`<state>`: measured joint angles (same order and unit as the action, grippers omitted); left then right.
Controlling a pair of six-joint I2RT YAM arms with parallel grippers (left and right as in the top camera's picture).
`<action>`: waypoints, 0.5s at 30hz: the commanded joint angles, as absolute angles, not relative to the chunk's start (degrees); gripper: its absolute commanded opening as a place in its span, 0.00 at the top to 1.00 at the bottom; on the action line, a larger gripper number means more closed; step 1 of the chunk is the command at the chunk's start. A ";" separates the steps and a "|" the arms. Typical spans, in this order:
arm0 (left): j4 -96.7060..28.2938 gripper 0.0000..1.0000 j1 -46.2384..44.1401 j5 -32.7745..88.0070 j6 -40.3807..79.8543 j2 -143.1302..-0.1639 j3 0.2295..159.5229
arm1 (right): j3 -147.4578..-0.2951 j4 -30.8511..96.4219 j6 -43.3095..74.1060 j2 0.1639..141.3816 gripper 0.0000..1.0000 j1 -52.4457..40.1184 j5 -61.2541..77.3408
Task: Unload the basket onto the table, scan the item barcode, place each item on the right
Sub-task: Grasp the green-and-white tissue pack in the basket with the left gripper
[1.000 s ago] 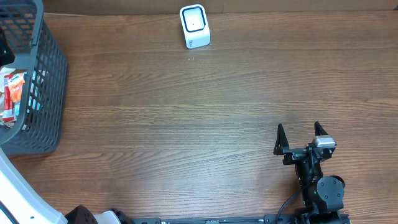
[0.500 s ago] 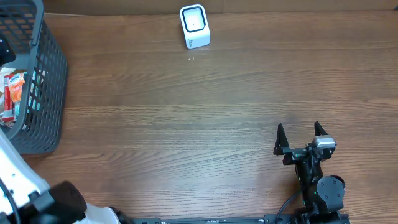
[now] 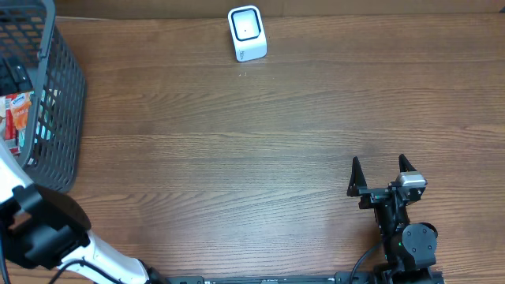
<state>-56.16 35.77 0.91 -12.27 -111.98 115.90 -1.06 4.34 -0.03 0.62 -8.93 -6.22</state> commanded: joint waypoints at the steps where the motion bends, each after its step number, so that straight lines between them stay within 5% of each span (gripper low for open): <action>1: -56.77 0.01 36.10 0.47 -14.24 -116.18 116.77 | -0.45 4.19 -0.45 0.16 0.00 -8.71 -6.33; 15: -60.64 0.01 36.10 1.56 -18.04 -127.28 116.75 | -0.45 4.19 -0.45 0.16 0.00 -8.71 -6.33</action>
<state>-60.10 35.79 0.86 -16.71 -124.57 115.87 -1.06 4.36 -0.05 0.62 -8.93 -6.24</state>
